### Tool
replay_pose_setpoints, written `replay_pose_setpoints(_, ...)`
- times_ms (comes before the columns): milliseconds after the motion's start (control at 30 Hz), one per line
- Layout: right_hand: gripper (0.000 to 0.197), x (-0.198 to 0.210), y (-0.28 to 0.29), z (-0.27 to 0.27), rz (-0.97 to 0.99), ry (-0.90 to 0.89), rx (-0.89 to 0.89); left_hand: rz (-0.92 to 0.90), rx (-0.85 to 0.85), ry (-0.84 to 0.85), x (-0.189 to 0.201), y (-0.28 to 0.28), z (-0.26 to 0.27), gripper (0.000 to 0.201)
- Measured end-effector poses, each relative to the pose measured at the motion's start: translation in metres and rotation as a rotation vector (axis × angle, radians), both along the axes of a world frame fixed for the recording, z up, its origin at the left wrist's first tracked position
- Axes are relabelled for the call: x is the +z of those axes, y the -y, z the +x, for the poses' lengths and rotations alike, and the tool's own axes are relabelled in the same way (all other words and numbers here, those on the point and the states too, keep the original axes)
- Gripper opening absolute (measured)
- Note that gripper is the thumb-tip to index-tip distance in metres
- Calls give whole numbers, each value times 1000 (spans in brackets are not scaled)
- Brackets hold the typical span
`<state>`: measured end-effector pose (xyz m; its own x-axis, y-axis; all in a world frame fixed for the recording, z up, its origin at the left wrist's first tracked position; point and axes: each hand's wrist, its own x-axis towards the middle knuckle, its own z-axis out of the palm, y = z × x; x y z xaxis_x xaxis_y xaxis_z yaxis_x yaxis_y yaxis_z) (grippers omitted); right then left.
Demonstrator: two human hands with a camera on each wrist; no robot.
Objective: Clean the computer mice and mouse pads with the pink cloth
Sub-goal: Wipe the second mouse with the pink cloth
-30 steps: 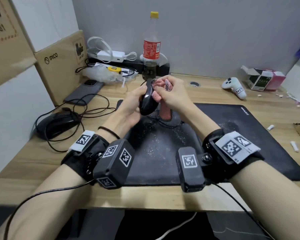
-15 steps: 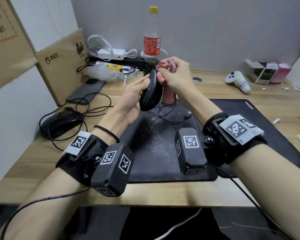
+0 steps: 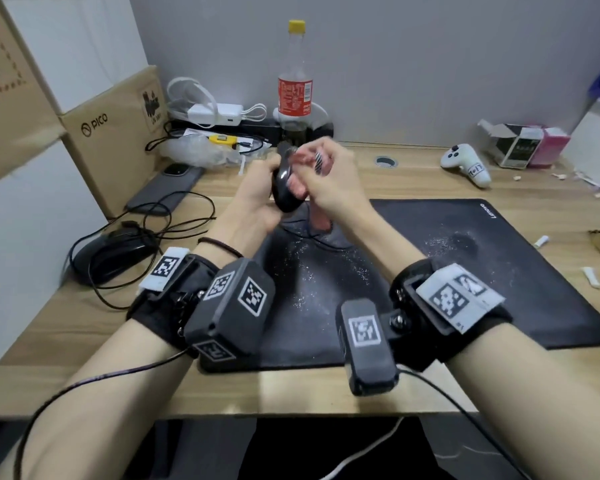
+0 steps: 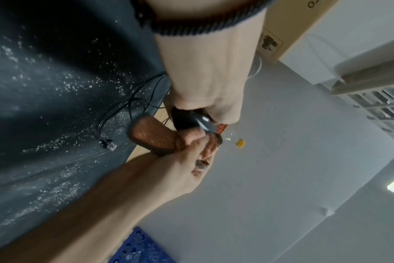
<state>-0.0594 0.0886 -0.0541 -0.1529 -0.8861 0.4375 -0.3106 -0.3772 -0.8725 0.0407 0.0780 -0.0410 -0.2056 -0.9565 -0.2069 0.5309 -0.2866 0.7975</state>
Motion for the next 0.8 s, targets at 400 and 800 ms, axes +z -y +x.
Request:
replay_pose_setpoints(400, 15, 5, -13, -27, 172, -227, 251, 70, 105, -98, -13, -3, 13, 29)
replay_pose_setpoints(800, 45, 12, 22, -9, 263, 64, 131, -17, 49, -165, -10, -15, 6, 27)
